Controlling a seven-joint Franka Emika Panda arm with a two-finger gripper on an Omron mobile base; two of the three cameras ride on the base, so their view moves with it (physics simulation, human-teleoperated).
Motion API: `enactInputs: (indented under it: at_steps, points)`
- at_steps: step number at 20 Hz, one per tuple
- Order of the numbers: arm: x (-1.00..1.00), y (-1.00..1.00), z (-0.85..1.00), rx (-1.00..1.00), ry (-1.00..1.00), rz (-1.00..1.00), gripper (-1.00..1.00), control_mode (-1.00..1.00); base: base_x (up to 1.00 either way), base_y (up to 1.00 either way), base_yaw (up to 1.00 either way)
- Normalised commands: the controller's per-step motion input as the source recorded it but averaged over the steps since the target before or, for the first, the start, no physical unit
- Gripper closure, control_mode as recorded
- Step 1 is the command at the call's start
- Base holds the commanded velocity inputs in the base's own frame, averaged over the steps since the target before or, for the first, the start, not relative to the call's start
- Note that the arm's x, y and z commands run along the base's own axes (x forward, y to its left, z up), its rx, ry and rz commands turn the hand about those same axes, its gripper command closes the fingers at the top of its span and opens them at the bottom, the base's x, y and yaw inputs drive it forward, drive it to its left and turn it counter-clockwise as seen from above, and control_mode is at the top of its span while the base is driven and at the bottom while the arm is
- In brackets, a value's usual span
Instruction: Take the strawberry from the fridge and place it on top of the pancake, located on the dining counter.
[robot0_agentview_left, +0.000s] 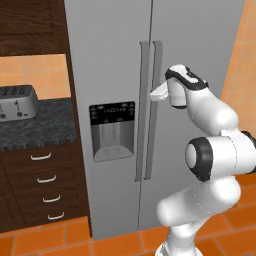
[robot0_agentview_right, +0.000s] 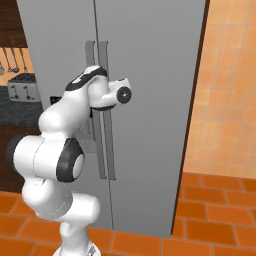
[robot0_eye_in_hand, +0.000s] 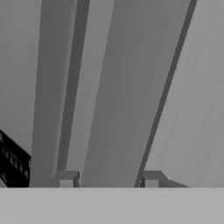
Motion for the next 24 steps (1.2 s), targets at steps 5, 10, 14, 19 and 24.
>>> enactInputs:
  at_steps: [5,10,14,19,24]
  points:
    - [-0.5,-0.36,-0.01,0.0,0.02,0.0,1.0,-1.0,0.0,0.0,0.0]
    - [-1.0,-0.91,0.0,0.0,0.01,0.0,1.0,-1.0,0.0,0.0,0.0]
    - [-1.0,-1.0,-0.02,0.0,0.1,0.0,1.0,-1.0,0.0,0.0,0.0]
    - [-1.0,-1.0,-0.12,0.0,0.22,0.0,1.0,-1.0,0.0,0.0,0.0]
    - [-0.99,-0.94,-0.12,0.0,0.21,0.0,1.0,-1.0,0.0,0.0,0.0]
